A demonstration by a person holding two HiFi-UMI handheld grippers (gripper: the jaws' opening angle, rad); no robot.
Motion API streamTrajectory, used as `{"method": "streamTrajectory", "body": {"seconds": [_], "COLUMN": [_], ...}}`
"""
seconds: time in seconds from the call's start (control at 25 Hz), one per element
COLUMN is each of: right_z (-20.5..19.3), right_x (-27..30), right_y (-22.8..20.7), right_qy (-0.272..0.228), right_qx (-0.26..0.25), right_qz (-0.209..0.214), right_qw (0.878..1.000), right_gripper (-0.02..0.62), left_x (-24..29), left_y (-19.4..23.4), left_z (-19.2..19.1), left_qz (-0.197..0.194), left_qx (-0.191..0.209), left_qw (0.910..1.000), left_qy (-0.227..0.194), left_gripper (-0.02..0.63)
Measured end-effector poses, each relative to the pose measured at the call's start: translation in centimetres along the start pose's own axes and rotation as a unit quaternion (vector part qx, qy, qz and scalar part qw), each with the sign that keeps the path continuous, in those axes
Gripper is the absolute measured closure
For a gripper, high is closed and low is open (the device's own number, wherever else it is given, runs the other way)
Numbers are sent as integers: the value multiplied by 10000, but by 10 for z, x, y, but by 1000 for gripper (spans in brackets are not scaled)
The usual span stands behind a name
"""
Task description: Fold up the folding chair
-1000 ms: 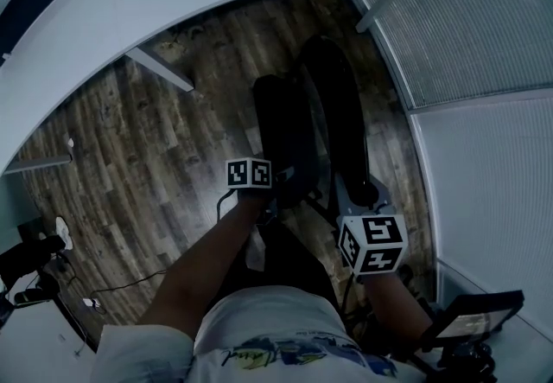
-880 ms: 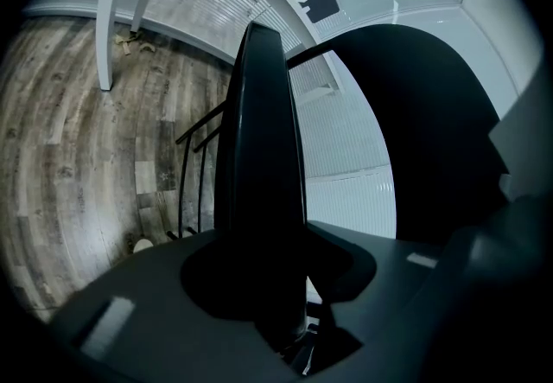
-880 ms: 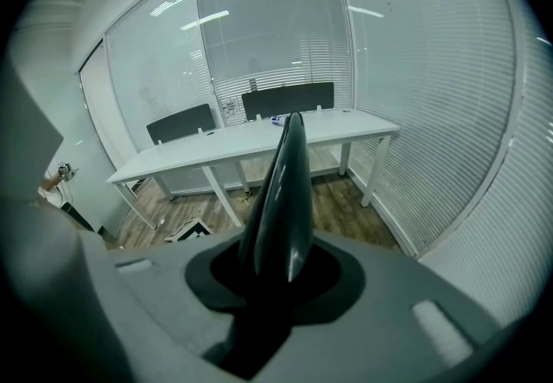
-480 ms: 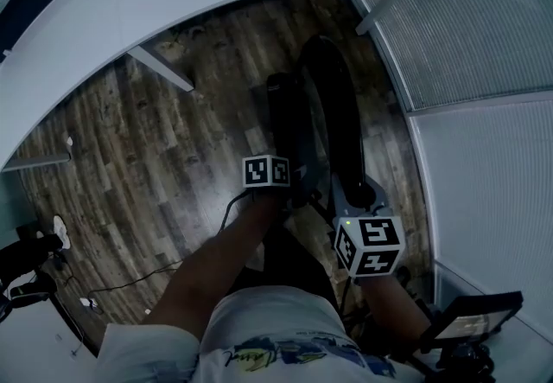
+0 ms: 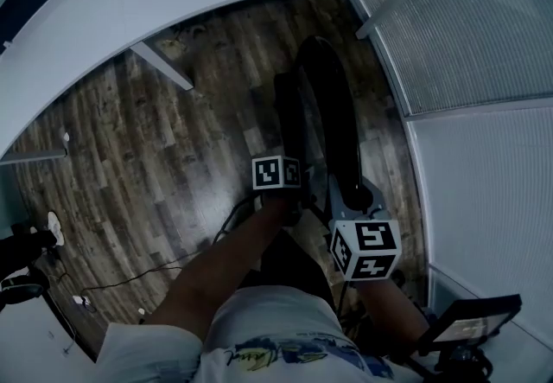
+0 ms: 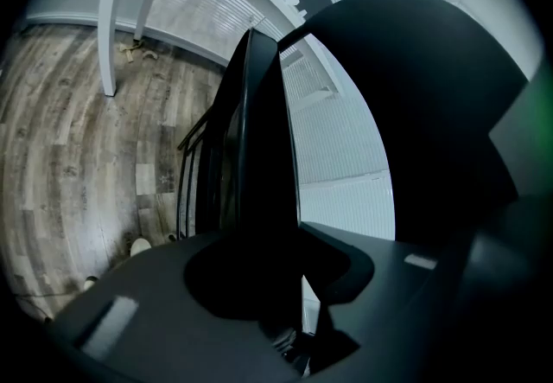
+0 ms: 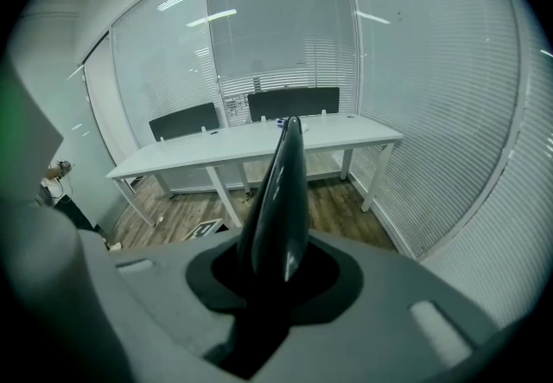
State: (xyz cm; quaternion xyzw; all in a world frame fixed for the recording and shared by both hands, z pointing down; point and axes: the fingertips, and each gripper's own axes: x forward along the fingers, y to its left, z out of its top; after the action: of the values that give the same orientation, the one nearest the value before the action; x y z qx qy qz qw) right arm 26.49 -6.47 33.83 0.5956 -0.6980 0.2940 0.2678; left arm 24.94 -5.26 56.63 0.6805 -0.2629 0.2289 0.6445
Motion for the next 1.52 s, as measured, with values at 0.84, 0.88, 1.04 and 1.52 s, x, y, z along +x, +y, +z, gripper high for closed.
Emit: {"method": "streamTrajectory", "body": {"seconds": [0.84, 0.88, 1.04, 1.52], "right_z": [38, 39, 43, 56], "right_x": [-4, -4, -5, 1], "right_y": [95, 100, 118, 197], "right_qy": [-94, -107, -135, -112], "right_qx": [-1138, -1205, -1458, -2218], "right_qz": [1082, 1144, 1368, 2095], "right_qw": [9875, 9860, 9797, 9522], "right_gripper": [525, 525, 525, 525], "left_x": [-77, -82, -97, -162], "left_y": [19, 21, 29, 68], "left_z": [25, 26, 30, 48], "left_qz": [534, 550, 564, 457], "left_qx": [-726, -783, -1002, -1707], "left_qw": [9911, 9898, 9846, 9597], "left_qy": [-978, -1058, -1318, -2186], "left_gripper": [476, 476, 476, 477]}}
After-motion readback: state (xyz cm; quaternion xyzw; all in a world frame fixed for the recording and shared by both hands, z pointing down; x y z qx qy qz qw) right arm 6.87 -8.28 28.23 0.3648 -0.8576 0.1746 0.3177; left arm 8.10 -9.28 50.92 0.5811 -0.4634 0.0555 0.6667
